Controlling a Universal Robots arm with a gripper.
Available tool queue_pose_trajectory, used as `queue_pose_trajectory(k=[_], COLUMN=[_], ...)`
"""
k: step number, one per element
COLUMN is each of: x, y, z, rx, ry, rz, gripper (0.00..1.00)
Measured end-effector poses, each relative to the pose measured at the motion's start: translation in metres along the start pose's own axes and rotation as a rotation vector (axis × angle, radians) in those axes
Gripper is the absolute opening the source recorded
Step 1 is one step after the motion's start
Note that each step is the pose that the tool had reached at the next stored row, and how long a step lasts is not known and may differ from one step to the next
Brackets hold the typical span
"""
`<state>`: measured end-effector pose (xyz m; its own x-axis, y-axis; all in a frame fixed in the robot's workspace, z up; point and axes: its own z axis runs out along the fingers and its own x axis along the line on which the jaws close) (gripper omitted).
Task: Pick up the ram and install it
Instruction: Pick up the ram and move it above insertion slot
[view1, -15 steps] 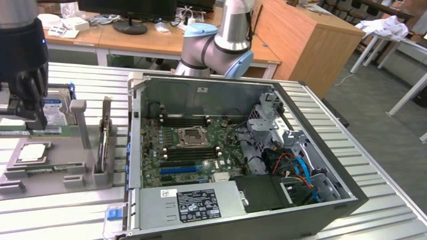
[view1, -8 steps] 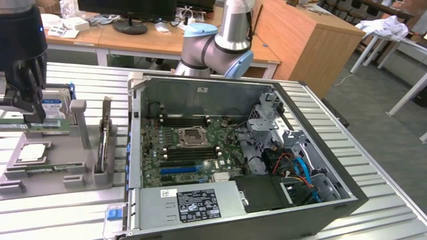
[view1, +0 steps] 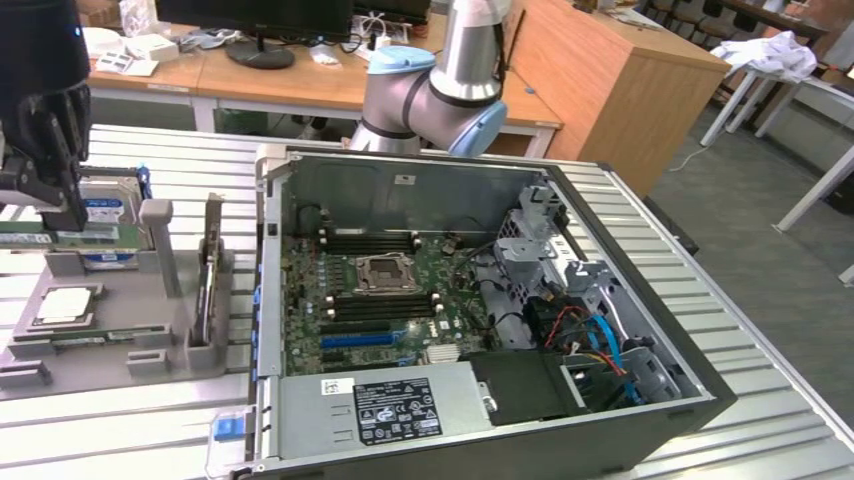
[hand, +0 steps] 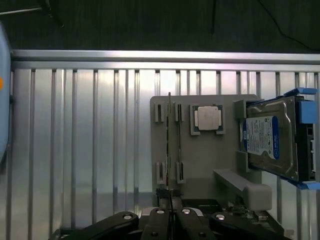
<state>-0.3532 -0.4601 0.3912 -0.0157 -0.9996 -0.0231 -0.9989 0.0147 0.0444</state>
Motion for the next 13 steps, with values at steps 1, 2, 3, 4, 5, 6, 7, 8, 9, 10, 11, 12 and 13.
queue_pose_trajectory(k=[1,2,3,4,5,6,7,8,9,10,11,12,13], x=[0.000,0.000,0.000,0.000,0.000,0.000,0.000,0.000,0.000,0.000,0.000,0.000,0.000], y=[-0.0001,-0.0002,-0.0002,-0.0003,-0.0004,-0.0004,-0.0005,-0.0006,-0.0005,-0.0005,-0.0005,-0.0005,-0.0006], z=[-0.0021,-0.0040,-0.0059,-0.0078,-0.0097,-0.0117,-0.0137,-0.0152,-0.0163,-0.0168,-0.0168,-0.0168,-0.0169], rx=[0.0000,0.0000,0.0000,0.0000,0.0000,0.0000,0.0000,0.0000,0.0000,0.0001,0.0002,0.0002,0.0001], ry=[0.0001,0.0001,0.0000,0.0001,0.0000,0.0000,0.0001,0.0000,-0.0001,-0.0001,-0.0002,-0.0002,-0.0001], rz=[0.000,0.000,0.000,0.000,0.000,0.000,0.000,0.000,0.000,0.000,0.000,0.000,0.000], gripper=[0.11,0.11,0.11,0.11,0.11,0.11,0.11,0.11,0.11,0.11,0.11,0.11,0.11])
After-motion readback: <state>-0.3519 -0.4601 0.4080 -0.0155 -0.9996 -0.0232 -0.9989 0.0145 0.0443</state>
